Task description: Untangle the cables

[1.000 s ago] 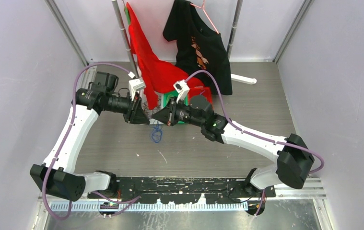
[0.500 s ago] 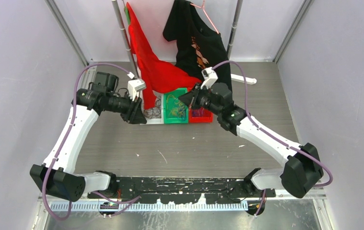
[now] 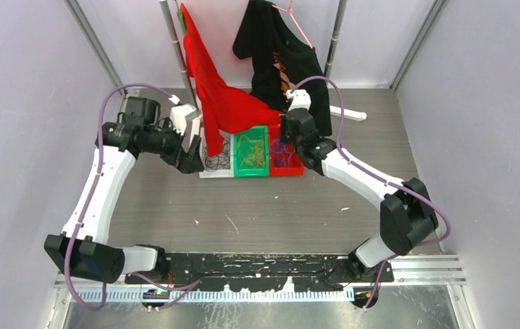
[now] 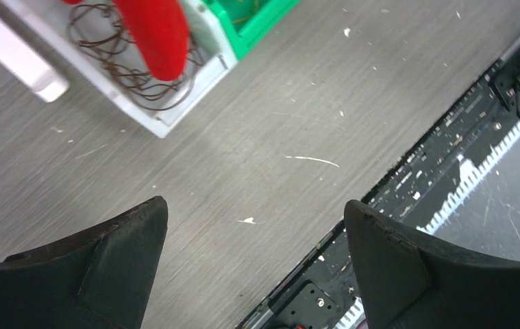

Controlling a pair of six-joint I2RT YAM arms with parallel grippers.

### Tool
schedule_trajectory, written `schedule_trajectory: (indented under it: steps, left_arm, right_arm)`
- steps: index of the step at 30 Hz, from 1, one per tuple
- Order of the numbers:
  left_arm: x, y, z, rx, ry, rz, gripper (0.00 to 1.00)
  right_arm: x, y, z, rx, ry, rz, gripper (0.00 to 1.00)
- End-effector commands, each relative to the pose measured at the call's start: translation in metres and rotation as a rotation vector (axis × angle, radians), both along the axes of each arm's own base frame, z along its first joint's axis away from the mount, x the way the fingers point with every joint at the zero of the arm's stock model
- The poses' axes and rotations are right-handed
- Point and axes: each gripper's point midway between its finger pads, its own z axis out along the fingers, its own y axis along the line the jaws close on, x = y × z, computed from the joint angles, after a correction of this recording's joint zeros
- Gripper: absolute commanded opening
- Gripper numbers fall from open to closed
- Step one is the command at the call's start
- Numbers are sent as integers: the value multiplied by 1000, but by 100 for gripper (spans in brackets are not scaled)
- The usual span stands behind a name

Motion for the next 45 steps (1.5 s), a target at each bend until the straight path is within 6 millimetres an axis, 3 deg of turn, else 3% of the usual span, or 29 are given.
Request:
schedule_trajectory:
  steps: [1, 4, 8, 13, 17, 21, 27, 31, 35, 37, 40, 45]
  left_arm:
    - [26, 19, 18, 5, -64, 85, 99]
    - [36, 31, 22, 3, -87, 124, 99]
    - [46, 44, 21, -3, -108, 163, 99]
    - [59, 67, 6, 18, -142, 216, 100]
    - [72, 94, -12, 9, -153, 293, 99]
    - [88, 115, -43, -30, -151, 372, 99]
    - [121, 122, -87, -121, -230, 490, 100]
    - [136, 121, -116, -202, -282, 558, 99]
    - [141, 123, -144, -234, -400, 590, 99]
    - [140, 124, -153, -246, -447, 604, 99]
    - [137, 122, -154, -272, -519, 620, 99]
    - [126, 115, -153, -224, -620, 610, 99]
  right_arm:
    - [31, -17, 31, -36, -115, -107, 11]
    - [34, -17, 41, -28, -125, -114, 37]
    - [25, -24, 55, -25, -146, -116, 64]
    - [-3, -58, 67, -29, -163, -195, 98]
    - [-34, -111, 70, -36, -180, -368, 100]
    - [-71, -173, 58, -67, -178, -588, 100]
    - [-124, -258, 41, -61, -250, -925, 100]
    - [-145, -291, 27, -83, -317, -1102, 100]
    - [-141, -310, 3, -107, -317, -1191, 100]
    - [-132, -316, -20, -144, -278, -1194, 100]
    - [-113, -321, -44, -130, -276, -1163, 100]
    - [-79, -312, -86, -176, -232, -998, 100]
